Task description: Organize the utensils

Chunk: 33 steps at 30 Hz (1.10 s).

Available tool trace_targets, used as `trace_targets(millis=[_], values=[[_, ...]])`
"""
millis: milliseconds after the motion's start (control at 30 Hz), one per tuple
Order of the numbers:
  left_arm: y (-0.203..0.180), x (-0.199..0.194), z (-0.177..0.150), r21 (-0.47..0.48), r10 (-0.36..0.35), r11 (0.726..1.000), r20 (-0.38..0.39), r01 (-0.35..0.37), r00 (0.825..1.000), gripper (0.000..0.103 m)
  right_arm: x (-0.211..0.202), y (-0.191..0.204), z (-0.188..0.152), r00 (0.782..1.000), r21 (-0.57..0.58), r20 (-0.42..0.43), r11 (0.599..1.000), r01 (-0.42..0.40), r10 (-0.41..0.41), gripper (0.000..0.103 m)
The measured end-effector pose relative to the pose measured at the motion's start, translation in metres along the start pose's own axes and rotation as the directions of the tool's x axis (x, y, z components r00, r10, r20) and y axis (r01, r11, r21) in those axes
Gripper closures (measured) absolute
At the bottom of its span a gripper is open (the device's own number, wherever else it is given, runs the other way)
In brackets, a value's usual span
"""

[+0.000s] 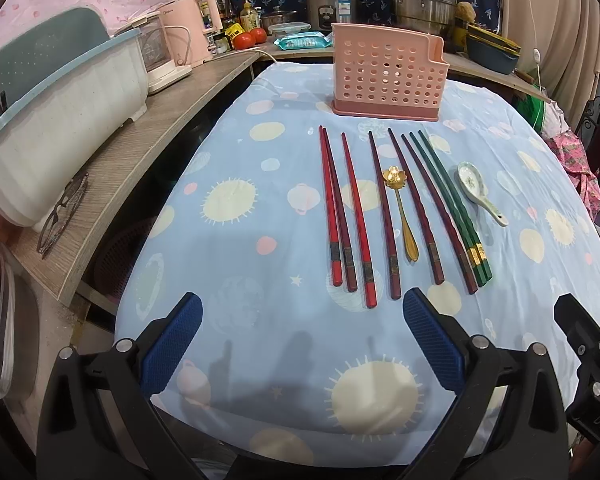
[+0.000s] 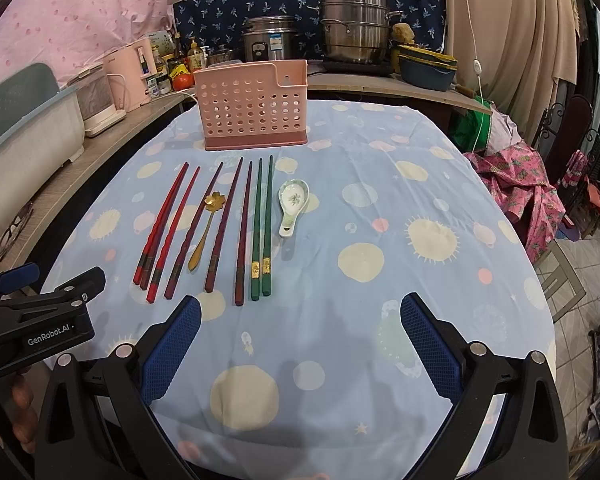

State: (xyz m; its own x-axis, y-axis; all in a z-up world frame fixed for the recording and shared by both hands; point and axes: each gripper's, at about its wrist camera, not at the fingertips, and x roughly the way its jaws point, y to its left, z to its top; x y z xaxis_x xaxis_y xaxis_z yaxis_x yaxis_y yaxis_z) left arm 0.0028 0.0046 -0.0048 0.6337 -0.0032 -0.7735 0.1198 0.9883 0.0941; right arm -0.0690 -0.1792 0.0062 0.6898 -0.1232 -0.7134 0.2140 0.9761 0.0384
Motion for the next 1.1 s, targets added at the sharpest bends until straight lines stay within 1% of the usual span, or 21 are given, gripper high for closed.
trace_targets(millis=[1100], values=[[-0.0018, 0.003, -0.0002, 0.0, -0.003, 1.0, -0.005, 0.003, 1.0, 0.007, 0.0016, 0.0021, 0.0033, 1.0, -0.007, -0.005, 1.0, 0.0, 0.0, 0.007]])
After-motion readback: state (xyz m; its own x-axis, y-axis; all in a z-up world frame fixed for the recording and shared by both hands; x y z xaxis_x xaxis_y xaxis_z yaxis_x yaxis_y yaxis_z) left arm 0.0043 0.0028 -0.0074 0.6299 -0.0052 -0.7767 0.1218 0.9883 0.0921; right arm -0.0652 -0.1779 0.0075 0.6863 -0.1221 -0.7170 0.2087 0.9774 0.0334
